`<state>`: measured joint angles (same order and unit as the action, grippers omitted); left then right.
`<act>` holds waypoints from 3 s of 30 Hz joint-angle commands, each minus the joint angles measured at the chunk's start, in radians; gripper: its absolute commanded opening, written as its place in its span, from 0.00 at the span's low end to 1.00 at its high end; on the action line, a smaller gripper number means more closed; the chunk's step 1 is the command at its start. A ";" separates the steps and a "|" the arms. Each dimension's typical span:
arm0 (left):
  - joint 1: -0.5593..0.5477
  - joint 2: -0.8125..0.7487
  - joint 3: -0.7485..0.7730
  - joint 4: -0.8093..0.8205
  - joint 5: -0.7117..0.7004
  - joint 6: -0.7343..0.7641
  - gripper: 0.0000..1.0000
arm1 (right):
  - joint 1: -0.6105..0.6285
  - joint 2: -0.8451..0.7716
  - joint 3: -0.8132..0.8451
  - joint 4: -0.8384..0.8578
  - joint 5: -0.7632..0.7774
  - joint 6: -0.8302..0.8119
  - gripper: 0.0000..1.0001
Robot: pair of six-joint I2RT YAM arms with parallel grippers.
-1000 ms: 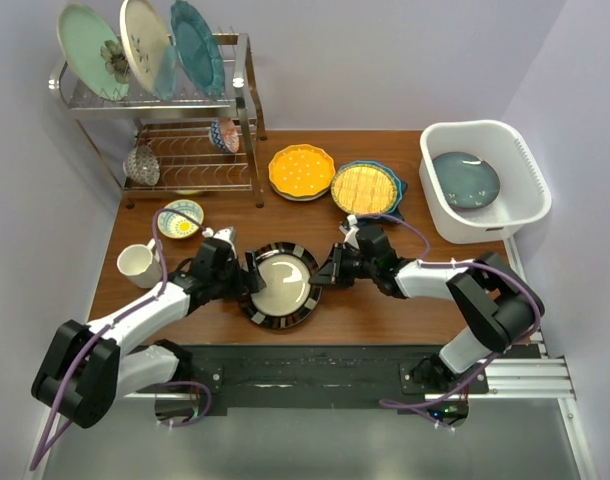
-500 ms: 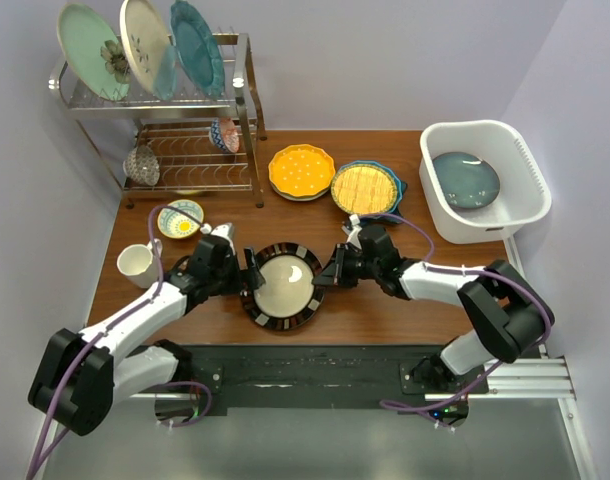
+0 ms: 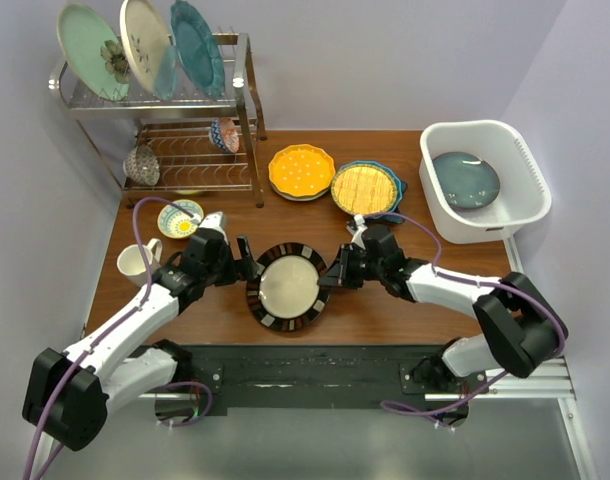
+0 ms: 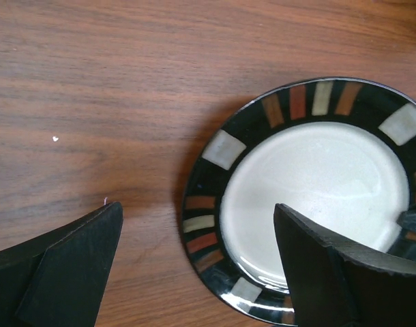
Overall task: Place the plates into the plastic bin on the countertop
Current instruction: Pick up the plate at the center of the board, then place the plate in the plastic bin.
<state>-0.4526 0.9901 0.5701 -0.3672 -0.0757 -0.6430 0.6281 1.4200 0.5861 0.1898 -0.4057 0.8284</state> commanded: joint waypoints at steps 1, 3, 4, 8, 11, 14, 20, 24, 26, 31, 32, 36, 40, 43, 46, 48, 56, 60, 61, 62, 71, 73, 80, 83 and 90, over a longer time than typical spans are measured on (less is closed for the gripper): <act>-0.001 -0.018 0.039 -0.018 -0.039 0.016 0.97 | 0.001 -0.093 0.032 -0.033 0.031 -0.029 0.00; -0.001 -0.018 0.034 -0.019 -0.041 0.013 0.97 | -0.002 -0.128 0.047 -0.064 0.057 -0.040 0.00; -0.001 -0.019 0.033 -0.018 -0.041 0.013 0.97 | -0.002 -0.139 0.052 -0.091 0.065 -0.041 0.00; -0.001 -0.019 0.027 -0.018 -0.044 0.011 0.97 | -0.022 -0.177 0.084 -0.151 0.076 -0.052 0.00; -0.001 -0.024 0.020 -0.015 -0.042 0.009 0.97 | -0.044 -0.187 0.113 -0.187 0.076 -0.061 0.00; -0.001 -0.025 0.019 -0.016 -0.042 0.008 0.98 | -0.073 -0.197 0.136 -0.214 0.065 -0.068 0.00; -0.001 -0.027 0.007 -0.009 -0.032 0.005 0.98 | -0.162 -0.222 0.164 -0.225 -0.011 -0.069 0.00; -0.001 -0.022 -0.001 -0.004 -0.030 0.005 0.98 | -0.231 -0.245 0.178 -0.216 -0.071 -0.061 0.00; -0.001 -0.022 -0.003 -0.003 -0.027 0.005 0.98 | -0.254 -0.256 0.184 -0.222 -0.097 -0.061 0.00; -0.001 -0.018 -0.007 0.001 -0.018 0.008 0.98 | -0.326 -0.260 0.218 -0.242 -0.136 -0.066 0.00; -0.001 -0.018 -0.007 0.001 -0.016 0.008 0.98 | -0.333 -0.260 0.225 -0.248 -0.139 -0.069 0.00; -0.001 -0.016 -0.016 0.007 -0.010 0.008 0.98 | -0.378 -0.256 0.271 -0.271 -0.151 -0.075 0.00; -0.001 -0.013 -0.018 0.008 -0.009 0.009 0.98 | -0.419 -0.245 0.311 -0.282 -0.166 -0.078 0.00; -0.001 -0.016 -0.016 0.008 -0.009 0.011 0.98 | -0.453 -0.237 0.337 -0.285 -0.177 -0.077 0.00; -0.001 -0.016 -0.016 0.005 -0.009 0.014 0.98 | -0.488 -0.227 0.362 -0.286 -0.188 -0.078 0.00; -0.001 -0.015 -0.018 0.005 -0.009 0.014 0.98 | -0.513 -0.216 0.380 -0.285 -0.194 -0.077 0.00; -0.001 -0.014 -0.019 0.008 -0.007 0.017 0.98 | -0.614 -0.182 0.431 -0.270 -0.219 -0.065 0.00; -0.001 -0.015 -0.021 0.010 -0.009 0.019 0.98 | -0.677 -0.144 0.465 -0.251 -0.242 -0.043 0.00; -0.001 -0.015 -0.022 0.010 -0.009 0.019 0.98 | -0.698 -0.135 0.472 -0.248 -0.248 -0.034 0.00; -0.001 -0.013 -0.022 0.010 -0.007 0.019 0.98 | -0.709 -0.115 0.491 -0.247 -0.252 -0.031 0.00; -0.001 -0.010 -0.024 0.013 -0.006 0.022 0.98 | -0.844 -0.066 0.552 -0.251 -0.291 -0.002 0.00; -0.001 -0.008 -0.026 0.016 -0.004 0.025 0.98 | -0.876 -0.058 0.552 -0.247 -0.301 0.008 0.00; -0.001 -0.014 -0.026 0.016 -0.006 0.028 0.98 | -0.953 -0.049 0.531 -0.211 -0.297 0.041 0.00; -0.001 -0.016 -0.022 0.016 -0.003 0.032 0.98 | -0.985 -0.039 0.531 -0.217 -0.292 0.037 0.00; -0.001 -0.004 -0.027 0.022 0.002 0.034 0.98 | -1.045 -0.009 0.537 -0.202 -0.297 0.052 0.00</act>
<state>-0.4526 0.9844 0.5575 -0.3824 -0.0818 -0.6327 -0.3916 1.4254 1.0554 -0.1787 -0.6014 0.8181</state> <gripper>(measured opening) 0.979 0.067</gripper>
